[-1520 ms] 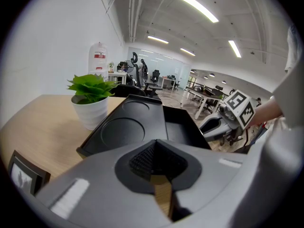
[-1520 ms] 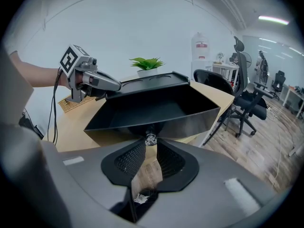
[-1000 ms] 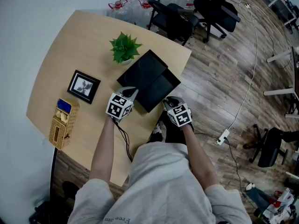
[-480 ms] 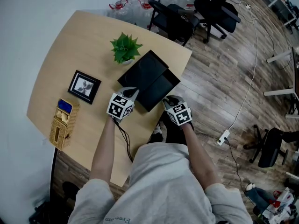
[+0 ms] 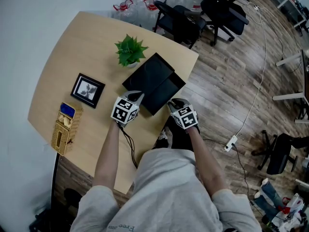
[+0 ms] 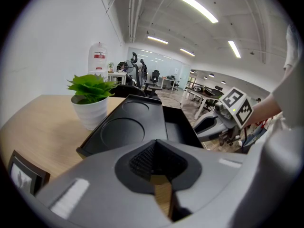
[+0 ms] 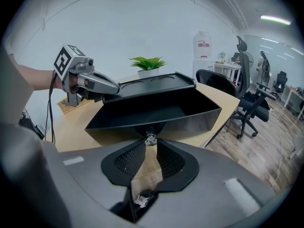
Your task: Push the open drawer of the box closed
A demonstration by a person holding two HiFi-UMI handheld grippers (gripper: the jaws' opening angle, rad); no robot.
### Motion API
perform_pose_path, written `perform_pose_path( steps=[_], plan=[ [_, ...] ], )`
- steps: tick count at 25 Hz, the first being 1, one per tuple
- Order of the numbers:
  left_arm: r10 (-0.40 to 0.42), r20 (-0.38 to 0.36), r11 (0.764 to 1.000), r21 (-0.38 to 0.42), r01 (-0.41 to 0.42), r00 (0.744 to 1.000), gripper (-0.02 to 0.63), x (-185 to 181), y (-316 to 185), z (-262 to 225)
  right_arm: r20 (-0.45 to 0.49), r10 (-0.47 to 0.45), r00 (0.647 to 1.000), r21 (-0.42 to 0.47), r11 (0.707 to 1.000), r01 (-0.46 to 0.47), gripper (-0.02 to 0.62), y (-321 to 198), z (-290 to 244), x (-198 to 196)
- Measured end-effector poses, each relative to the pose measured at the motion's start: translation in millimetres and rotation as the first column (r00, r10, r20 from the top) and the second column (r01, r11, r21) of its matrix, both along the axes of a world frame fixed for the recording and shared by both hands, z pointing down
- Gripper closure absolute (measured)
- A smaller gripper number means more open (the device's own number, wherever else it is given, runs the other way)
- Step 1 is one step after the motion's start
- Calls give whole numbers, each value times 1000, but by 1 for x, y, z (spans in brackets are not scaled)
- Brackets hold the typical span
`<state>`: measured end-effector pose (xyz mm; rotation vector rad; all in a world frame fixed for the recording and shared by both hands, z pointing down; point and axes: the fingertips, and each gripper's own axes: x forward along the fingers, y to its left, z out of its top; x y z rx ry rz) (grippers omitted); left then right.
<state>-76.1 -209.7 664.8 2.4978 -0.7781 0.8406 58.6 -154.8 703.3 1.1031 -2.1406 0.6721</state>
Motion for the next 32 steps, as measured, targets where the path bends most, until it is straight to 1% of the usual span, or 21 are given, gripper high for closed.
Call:
perform_pose_path(
  steps=[32],
  plan=[
    [-5,-17,1000,4,5,1000,554,0,0,-1,10,-3,1000,-1,1000,3,520,-19,2,-13]
  ],
)
